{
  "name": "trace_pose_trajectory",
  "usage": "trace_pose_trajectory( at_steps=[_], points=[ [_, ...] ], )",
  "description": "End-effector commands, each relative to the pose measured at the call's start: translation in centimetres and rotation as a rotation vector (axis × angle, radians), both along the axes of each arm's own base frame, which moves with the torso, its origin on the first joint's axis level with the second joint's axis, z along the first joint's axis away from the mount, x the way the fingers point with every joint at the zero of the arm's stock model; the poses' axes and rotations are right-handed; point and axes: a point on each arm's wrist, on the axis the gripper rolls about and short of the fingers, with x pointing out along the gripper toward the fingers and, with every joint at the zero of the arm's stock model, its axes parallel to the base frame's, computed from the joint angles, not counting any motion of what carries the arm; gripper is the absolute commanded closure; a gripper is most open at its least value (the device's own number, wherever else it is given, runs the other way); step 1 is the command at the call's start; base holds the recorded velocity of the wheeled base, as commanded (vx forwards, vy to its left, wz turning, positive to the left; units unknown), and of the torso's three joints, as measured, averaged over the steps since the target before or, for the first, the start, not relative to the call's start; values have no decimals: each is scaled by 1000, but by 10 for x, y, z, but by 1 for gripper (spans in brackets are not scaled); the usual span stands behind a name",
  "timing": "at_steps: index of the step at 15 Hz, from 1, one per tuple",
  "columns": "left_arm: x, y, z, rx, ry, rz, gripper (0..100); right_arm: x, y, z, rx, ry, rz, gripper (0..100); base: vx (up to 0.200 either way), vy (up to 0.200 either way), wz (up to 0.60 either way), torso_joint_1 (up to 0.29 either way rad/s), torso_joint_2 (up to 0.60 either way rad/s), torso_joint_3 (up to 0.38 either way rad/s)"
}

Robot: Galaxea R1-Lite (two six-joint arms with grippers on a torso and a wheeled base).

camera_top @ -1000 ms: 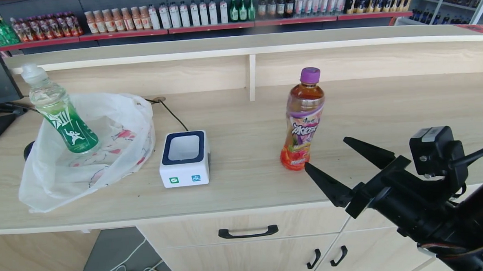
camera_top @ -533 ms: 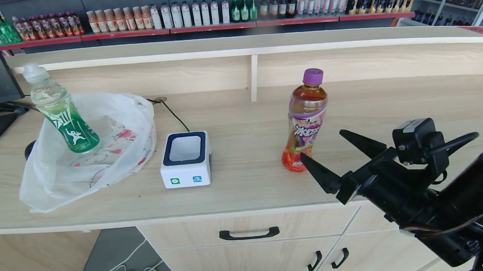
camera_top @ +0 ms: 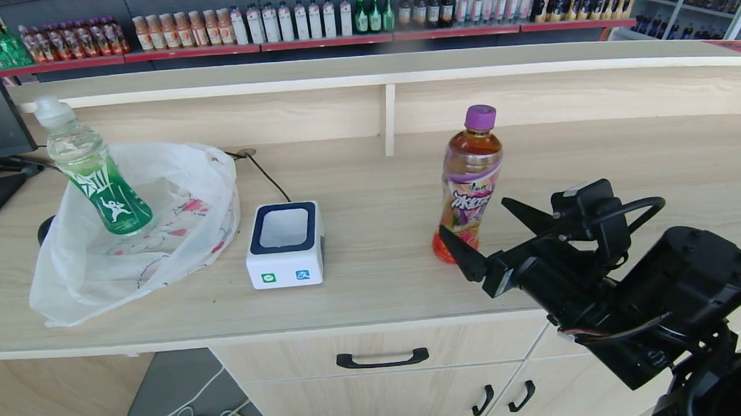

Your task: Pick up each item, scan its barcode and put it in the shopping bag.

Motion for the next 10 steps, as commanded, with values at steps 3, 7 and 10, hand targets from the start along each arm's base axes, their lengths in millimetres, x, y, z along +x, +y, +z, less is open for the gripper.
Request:
trace_pose_trajectory(
  at_steps=[3, 7, 10],
  points=[
    [0, 0, 0, 0, -1, 1, 0, 10, 15, 0, 27, -6, -35, 0, 0, 0, 0, 0, 0, 0],
    [0, 0, 0, 0, -1, 1, 0, 21, 30, -3, 68, 4, -77, 0, 0, 0, 0, 0, 0, 0],
    [0, 0, 0, 0, -1, 1, 0, 33, 38, -5, 72, -9, -83, 0, 0, 0, 0, 0, 0, 0]
  ],
)
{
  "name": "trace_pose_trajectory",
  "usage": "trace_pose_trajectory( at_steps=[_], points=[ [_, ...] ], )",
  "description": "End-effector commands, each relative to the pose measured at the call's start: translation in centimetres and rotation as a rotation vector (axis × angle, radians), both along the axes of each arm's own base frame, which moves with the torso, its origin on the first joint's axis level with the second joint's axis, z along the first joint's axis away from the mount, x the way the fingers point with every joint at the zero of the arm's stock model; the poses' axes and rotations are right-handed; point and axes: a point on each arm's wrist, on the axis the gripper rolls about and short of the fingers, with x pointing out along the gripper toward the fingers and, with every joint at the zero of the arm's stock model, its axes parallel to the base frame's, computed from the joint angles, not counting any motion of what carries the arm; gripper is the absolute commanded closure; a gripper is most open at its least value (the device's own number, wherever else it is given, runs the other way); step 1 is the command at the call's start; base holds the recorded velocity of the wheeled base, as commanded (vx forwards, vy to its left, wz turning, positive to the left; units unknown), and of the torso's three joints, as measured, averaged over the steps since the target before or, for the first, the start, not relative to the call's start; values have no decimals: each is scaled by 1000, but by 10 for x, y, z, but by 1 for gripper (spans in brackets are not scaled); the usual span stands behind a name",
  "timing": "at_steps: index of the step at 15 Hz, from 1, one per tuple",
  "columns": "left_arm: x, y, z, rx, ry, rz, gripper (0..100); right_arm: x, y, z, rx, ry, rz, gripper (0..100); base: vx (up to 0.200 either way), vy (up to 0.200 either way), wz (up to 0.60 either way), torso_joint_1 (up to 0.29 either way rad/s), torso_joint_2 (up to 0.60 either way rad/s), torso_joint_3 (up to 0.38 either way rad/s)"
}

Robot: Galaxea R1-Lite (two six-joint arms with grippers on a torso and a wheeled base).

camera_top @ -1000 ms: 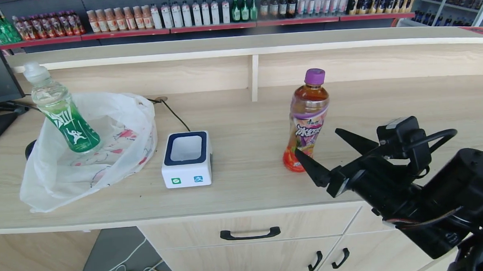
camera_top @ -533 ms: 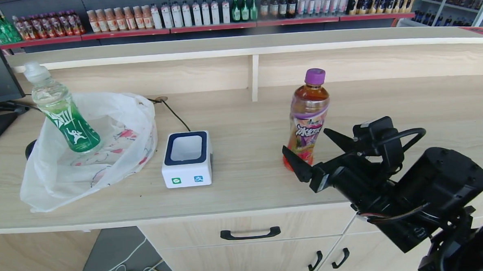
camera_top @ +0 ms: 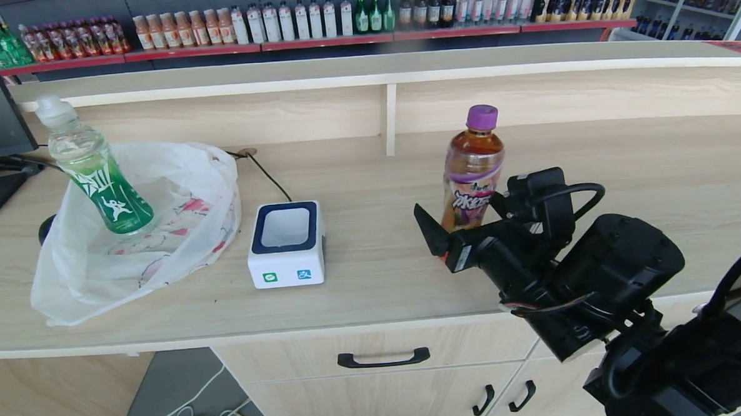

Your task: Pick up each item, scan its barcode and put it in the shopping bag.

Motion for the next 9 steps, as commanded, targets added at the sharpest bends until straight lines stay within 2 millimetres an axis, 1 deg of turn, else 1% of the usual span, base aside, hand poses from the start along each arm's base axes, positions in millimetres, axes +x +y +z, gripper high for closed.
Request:
trace_pose_trajectory(
  at_steps=[1, 5, 7, 9],
  points=[
    [0, 0, 0, 0, -1, -1, 0, 11, 8, -7, 3, 8, -15, 0, 0, 0, 0, 0, 0, 0],
    [0, 0, 0, 0, -1, 0, 0, 16, 12, -5, 25, -2, -37, 0, 0, 0, 0, 0, 0, 0],
    [0, 0, 0, 0, -1, 0, 0, 24, 17, 0, 47, -29, -40, 0, 0, 0, 0, 0, 0, 0],
    [0, 0, 0, 0, -1, 0, 0, 26, 19, 0, 47, -30, -42, 0, 0, 0, 0, 0, 0, 0]
  ],
)
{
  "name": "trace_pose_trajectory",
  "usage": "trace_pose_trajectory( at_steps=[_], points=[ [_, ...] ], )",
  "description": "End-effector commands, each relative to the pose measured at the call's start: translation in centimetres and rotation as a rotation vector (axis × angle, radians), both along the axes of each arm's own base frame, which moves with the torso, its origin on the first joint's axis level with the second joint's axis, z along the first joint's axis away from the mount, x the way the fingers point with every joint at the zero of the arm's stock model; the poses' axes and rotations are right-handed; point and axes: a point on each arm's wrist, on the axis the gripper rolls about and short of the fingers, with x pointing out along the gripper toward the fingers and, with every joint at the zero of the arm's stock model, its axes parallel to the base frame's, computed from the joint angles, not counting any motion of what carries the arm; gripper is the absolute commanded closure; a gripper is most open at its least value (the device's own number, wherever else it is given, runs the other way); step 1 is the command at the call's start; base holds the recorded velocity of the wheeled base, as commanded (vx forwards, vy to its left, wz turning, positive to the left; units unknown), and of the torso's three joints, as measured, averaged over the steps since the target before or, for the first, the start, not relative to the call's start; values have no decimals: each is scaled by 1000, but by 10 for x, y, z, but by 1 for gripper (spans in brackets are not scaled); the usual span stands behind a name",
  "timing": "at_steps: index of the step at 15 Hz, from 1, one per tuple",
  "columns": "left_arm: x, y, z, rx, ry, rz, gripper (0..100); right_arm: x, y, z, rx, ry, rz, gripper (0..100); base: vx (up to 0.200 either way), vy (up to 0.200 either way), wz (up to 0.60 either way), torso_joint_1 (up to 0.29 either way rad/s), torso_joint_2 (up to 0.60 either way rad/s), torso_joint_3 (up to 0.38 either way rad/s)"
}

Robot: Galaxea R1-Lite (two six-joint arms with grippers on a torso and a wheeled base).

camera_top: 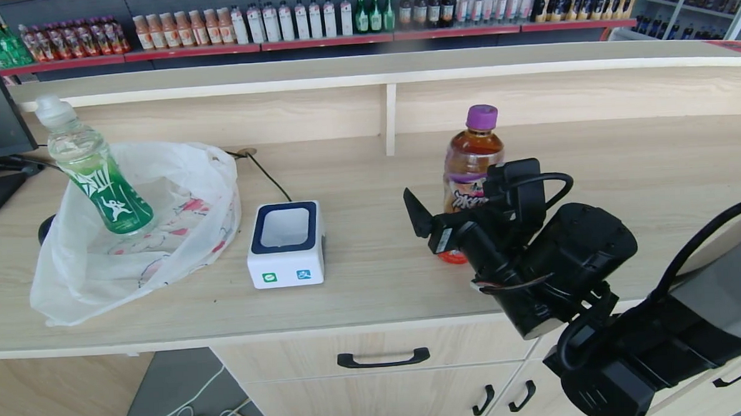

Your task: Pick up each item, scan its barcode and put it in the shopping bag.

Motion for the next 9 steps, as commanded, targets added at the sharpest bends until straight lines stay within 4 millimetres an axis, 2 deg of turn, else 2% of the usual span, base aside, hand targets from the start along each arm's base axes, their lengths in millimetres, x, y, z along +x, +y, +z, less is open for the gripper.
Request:
trace_pose_trajectory(
  at_steps=[1, 8, 9],
  points=[
    [0, 0, 0, 0, -1, -1, 0, 2, 1, -2, -4, 1, -2, 0, 0, 0, 0, 0, 0, 0],
    [0, 0, 0, 0, -1, 0, 0, 5, -4, 0, -1, -6, -19, 0, 0, 0, 0, 0, 0, 0],
    [0, 0, 0, 0, -1, 0, 0, 8, -9, 3, 2, -12, -37, 0, 0, 0, 0, 0, 0, 0]
  ],
)
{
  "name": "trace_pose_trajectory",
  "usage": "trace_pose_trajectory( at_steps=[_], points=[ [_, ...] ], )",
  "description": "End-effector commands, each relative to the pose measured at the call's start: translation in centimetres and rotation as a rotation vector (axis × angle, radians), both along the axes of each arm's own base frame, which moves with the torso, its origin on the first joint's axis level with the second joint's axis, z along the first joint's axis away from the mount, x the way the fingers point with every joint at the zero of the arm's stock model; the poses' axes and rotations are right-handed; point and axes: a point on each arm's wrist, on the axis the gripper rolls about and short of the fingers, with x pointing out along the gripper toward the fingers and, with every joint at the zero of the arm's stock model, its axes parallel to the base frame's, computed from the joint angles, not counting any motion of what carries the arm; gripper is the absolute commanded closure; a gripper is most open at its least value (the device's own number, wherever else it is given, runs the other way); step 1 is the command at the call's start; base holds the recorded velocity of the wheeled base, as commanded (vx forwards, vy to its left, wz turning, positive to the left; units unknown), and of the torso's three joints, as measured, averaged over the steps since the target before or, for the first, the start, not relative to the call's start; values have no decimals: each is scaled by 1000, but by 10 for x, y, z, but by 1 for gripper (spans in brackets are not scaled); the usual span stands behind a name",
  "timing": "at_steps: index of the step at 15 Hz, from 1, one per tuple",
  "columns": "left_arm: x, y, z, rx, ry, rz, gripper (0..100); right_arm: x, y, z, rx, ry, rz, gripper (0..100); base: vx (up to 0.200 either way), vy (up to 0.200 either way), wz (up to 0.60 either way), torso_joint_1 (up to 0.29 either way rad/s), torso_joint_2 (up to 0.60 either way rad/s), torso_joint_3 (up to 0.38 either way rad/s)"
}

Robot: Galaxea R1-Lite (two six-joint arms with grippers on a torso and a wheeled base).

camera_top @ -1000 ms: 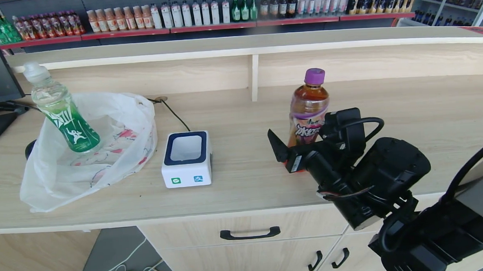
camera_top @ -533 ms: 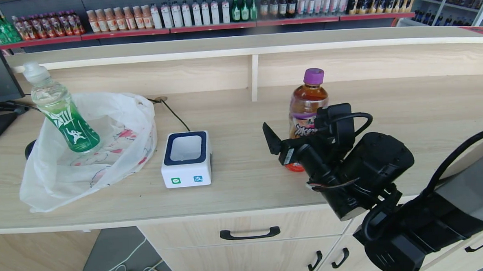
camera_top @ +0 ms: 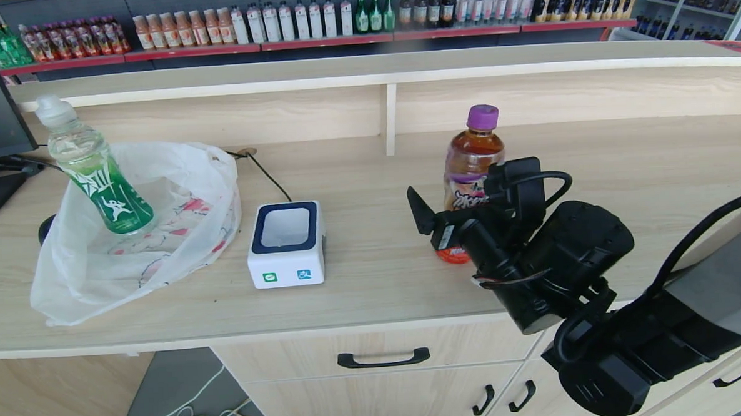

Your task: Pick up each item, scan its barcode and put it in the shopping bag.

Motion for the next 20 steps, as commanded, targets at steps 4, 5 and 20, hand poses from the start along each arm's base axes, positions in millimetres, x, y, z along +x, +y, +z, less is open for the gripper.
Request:
trace_pose_trajectory(
  at_steps=[4, 5, 20],
  points=[
    [0, 0, 0, 0, -1, 1, 0, 3, -13, 12, 20, -28, -33, 100, 0, 0, 0, 0, 0, 0],
    [0, 0, 0, 0, -1, 1, 0, 3, -16, 14, 24, -33, -38, 100, 0, 0, 0, 0, 0, 0],
    [0, 0, 0, 0, -1, 1, 0, -24, -33, 38, 53, -70, -32, 100, 0, 0, 0, 0, 0, 0]
  ],
)
